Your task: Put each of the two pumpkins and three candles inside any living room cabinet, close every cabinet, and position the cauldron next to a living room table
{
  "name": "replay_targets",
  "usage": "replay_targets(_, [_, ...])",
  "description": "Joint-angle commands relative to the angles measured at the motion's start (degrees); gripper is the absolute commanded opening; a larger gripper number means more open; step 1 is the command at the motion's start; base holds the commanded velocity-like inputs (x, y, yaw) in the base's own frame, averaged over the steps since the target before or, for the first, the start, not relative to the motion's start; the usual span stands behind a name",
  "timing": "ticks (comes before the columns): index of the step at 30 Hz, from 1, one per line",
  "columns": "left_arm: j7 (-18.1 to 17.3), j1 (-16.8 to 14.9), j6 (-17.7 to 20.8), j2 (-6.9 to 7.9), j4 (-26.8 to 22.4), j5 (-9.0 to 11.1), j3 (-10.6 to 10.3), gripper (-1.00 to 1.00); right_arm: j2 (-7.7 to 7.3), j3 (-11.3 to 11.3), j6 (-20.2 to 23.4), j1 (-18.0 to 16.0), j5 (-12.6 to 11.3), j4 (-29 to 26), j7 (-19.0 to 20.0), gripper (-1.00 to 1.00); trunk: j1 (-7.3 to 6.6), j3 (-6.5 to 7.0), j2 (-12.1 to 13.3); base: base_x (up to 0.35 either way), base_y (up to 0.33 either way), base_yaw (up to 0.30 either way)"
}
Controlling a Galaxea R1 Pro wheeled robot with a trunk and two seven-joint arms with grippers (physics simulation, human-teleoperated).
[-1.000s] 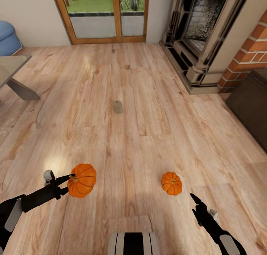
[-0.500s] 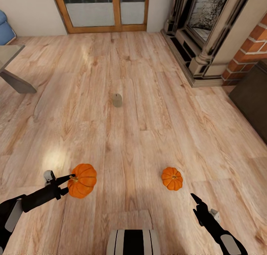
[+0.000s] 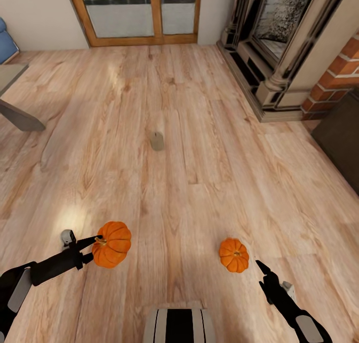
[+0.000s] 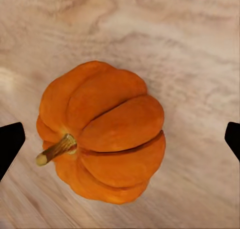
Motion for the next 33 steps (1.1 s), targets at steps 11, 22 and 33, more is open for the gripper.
replay_targets(11, [0.01,0.00,0.10,0.00,-0.03,0.11,0.01,-1.00,-0.02,0.30,-3.95,0.00,-0.06,0.18,-0.36,1.00,0.03,-0.22,-0.01,0.154,0.000,0.000])
replay_targets(22, [0.01,0.00,0.12,0.00,-0.01,0.15,0.01,-1.00,-0.40,1.70,-2.78,-0.08,-0.16,0.18,-0.83,1.00,0.23,-1.99,-0.12,0.002,0.000,0.000])
replay_targets(33, [0.01,0.00,0.12,0.00,-0.01,0.09,0.02,-1.00,-0.35,3.97,-2.30,-0.09,-0.12,0.10,0.30,1.00,0.23,-1.99,-0.12,0.000,0.000,0.000])
